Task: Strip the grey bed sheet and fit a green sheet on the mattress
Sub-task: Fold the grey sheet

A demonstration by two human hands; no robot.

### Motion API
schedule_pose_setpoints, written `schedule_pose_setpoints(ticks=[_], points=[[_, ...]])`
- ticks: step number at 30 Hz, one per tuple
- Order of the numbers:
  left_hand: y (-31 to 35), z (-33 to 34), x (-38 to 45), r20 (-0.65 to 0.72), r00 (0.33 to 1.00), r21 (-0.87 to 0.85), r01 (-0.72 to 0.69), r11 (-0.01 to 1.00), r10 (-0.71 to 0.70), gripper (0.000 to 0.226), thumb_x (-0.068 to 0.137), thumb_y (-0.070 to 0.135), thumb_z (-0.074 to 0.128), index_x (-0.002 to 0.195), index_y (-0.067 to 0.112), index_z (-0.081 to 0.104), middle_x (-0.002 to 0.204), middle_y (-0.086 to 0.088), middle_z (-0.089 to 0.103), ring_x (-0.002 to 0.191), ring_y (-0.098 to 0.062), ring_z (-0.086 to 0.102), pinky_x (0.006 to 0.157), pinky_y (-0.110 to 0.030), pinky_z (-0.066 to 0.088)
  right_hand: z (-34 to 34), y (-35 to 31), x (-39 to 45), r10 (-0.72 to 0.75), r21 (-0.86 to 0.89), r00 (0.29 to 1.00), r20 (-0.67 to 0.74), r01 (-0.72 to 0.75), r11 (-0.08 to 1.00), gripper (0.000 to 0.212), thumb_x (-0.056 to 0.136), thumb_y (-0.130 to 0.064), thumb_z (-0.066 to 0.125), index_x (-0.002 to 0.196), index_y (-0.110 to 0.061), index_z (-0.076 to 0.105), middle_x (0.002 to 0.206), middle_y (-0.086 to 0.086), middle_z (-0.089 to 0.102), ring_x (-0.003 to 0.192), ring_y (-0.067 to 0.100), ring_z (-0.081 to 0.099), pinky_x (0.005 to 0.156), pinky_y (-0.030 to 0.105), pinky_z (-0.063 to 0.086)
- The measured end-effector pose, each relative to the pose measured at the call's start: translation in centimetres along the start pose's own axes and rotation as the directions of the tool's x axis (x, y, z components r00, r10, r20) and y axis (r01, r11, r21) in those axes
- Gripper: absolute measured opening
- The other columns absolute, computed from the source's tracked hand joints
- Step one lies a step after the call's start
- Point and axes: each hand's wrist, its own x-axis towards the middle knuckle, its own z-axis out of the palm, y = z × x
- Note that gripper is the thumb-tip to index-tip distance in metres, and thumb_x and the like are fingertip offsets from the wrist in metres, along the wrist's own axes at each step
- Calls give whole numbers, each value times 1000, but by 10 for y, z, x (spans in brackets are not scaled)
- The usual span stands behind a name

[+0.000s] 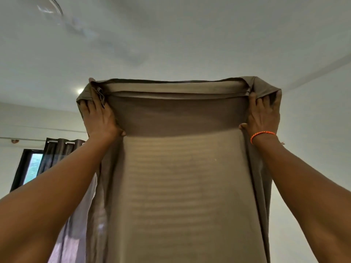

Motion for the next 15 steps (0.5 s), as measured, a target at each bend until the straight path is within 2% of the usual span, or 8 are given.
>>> schedule_pose_setpoints(ticks=[3,7,12,15], points=[[10,-11,5,-29,997,-24,66,998,-66,158,44,55,101,164,1,13,172,-26,-2,157,-42,18,129,-51,2,-13,4,12,30,-43,999,-19,-31,999,129,58,-57,92,155,-8,24,131,20,56,138,38,41,124,67,-4],[10,-27,1,-69,993,-18,94,995,-95,157,43,58,101,163,1,16,171,-26,5,155,-42,22,130,-50,5,-33,11,14,63,-41,996,-60,-65,997,120,65,-59,87,156,-14,22,121,13,56,128,31,47,110,85,12],[4,-54,0,-116,990,-27,83,996,-86,163,45,60,100,165,3,5,173,-23,-5,157,-40,18,129,-50,2,-43,25,21,60,55,995,-84,-55,997,125,62,-53,92,156,-11,21,129,17,54,132,35,44,105,88,13],[-1,-71,8,-136,989,-32,47,998,-51,163,45,62,99,166,4,6,173,-24,-2,158,-39,16,129,-50,1,-51,35,28,37,96,991,-130,-25,995,125,62,-51,93,154,-8,22,126,20,57,130,36,47,107,88,13]])
